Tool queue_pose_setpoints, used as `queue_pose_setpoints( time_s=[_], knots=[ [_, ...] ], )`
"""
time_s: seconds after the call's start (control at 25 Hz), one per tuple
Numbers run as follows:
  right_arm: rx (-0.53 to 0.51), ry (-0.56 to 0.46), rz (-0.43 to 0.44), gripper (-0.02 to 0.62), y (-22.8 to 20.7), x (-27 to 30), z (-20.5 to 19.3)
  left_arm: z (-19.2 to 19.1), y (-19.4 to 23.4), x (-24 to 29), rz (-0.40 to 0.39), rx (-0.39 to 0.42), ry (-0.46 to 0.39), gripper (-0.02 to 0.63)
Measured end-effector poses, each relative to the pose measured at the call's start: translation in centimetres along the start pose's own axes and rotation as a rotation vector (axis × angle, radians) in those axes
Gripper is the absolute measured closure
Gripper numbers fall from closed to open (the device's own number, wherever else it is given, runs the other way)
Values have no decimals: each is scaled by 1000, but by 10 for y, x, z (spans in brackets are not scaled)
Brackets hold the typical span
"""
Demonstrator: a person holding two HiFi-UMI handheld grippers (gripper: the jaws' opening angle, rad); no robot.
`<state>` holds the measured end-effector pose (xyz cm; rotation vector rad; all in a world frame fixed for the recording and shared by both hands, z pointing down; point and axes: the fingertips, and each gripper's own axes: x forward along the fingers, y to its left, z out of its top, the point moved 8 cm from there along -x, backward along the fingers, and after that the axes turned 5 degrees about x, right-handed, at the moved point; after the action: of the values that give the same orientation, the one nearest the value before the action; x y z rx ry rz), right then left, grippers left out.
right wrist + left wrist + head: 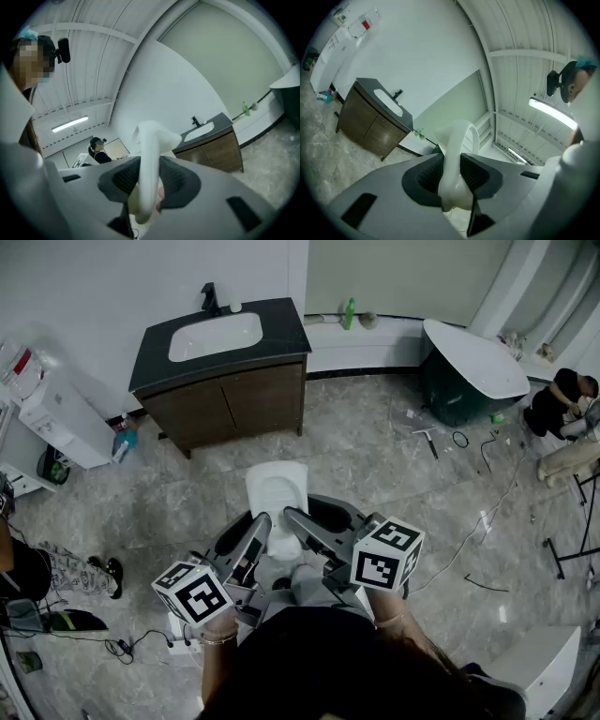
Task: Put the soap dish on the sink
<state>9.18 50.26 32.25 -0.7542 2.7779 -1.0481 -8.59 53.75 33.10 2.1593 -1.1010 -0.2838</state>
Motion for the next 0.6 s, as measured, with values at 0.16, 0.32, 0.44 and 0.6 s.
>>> queue_pose_setpoints(
  time_s=[0.16,0.32,0.44,0.6],
  knots=[
    [10,5,-8,466,-9,-7,5,-3,-3,11,-1,-2,7,488],
    [3,8,-13,466,-16,-5,3,-6,5,17,-10,-5,11,488],
    [0,7,-7,466,-30,-9,10,-7,2,33,-4,1,17,488],
    [13,15,15,466,-54,-18,29,-6,-7,62,20,11,12,488]
  ],
)
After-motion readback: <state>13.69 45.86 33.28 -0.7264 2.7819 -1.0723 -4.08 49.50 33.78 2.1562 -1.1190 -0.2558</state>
